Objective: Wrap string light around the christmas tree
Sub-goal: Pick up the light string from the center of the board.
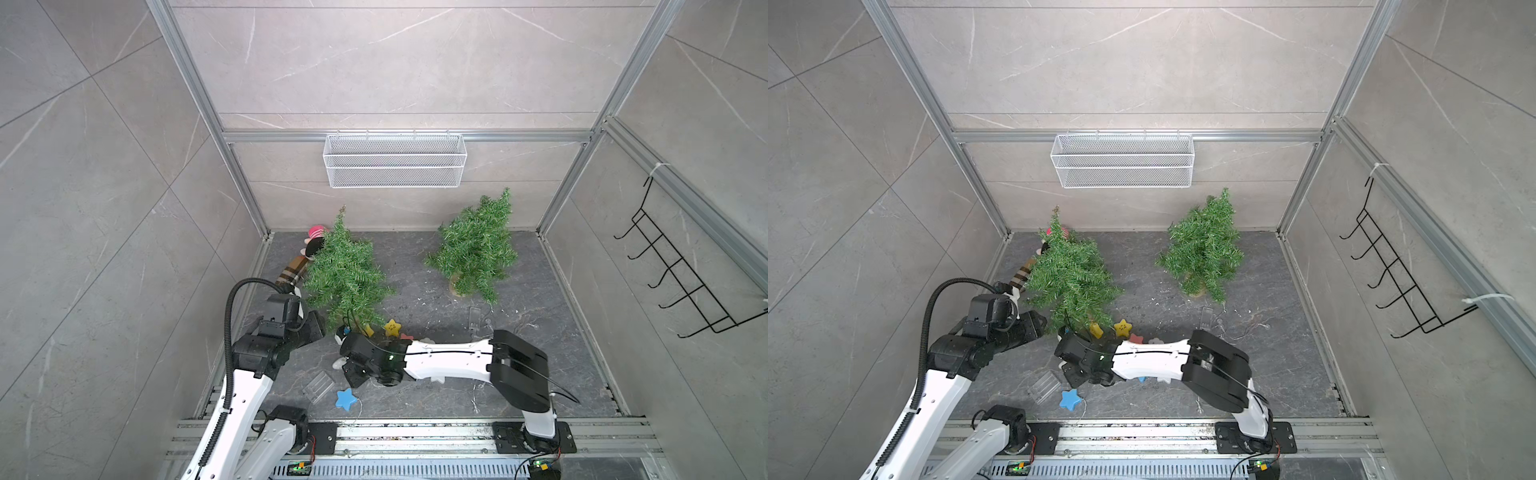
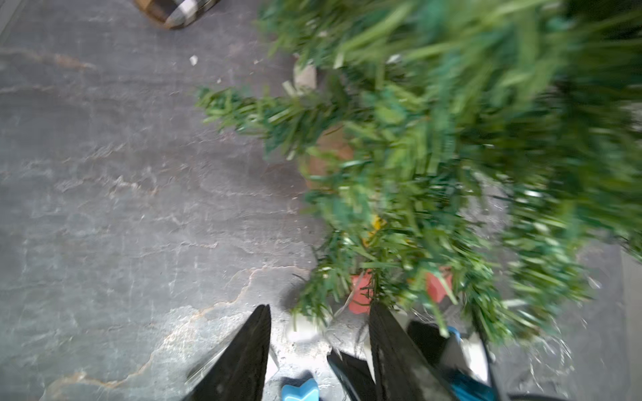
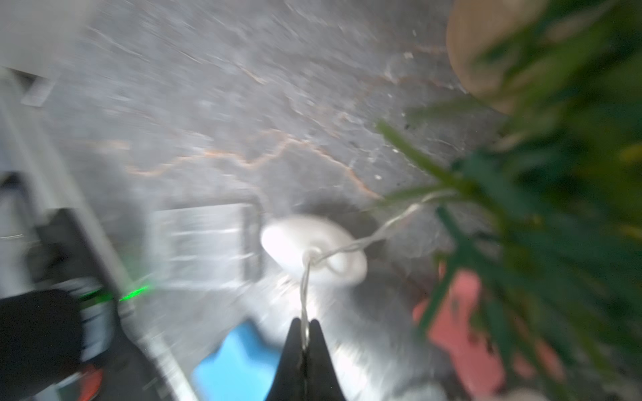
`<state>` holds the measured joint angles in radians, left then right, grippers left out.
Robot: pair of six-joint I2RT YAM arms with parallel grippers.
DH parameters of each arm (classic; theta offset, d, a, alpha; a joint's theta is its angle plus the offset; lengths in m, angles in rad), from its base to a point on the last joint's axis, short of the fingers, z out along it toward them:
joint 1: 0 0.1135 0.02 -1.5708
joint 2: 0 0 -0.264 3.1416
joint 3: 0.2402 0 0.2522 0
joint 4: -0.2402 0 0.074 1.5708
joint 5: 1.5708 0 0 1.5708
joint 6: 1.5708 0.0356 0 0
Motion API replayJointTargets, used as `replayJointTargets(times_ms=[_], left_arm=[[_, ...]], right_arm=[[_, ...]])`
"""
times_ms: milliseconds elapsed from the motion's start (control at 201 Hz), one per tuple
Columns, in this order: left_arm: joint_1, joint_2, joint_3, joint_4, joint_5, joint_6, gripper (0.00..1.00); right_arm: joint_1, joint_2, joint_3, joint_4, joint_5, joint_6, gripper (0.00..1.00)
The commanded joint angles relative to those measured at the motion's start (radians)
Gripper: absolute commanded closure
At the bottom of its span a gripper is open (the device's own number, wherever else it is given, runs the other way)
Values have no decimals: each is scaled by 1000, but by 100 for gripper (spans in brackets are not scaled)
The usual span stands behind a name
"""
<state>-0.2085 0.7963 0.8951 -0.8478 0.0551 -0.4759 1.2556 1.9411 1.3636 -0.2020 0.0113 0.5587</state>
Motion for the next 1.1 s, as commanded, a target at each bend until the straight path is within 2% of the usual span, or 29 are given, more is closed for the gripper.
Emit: replayJointTargets(times_ms=[0,119,304,468,627,796,906,1010,1095], left_arm=[[-23,-17,38,-30,127,92,51],[-101,-62,30,18,177,108,51],[-267,-122,-86,205,193,97,50],[-391,-95,-154,337,172,92,48],[-518,-52,-192,401,92,97,46],[-536,-45,-190,385,17,76,45],[-535,-53,-137,278,9,66,45],[-534,-57,-85,177,-57,52,43],[-535,-64,-57,161,-35,47,42]], right_arm=[[-17,-96,-68,100,-128,140,99],[-53,-170,-157,199,-190,255,100],[-122,-329,-272,251,-200,347,100],[-144,-462,-320,168,-108,355,100],[-155,-529,-361,149,-18,378,100],[-160,-505,-365,176,-22,396,100],[-165,-540,-396,181,13,408,100],[-175,-557,-405,170,16,400,100],[-175,-555,-421,171,10,416,100]])
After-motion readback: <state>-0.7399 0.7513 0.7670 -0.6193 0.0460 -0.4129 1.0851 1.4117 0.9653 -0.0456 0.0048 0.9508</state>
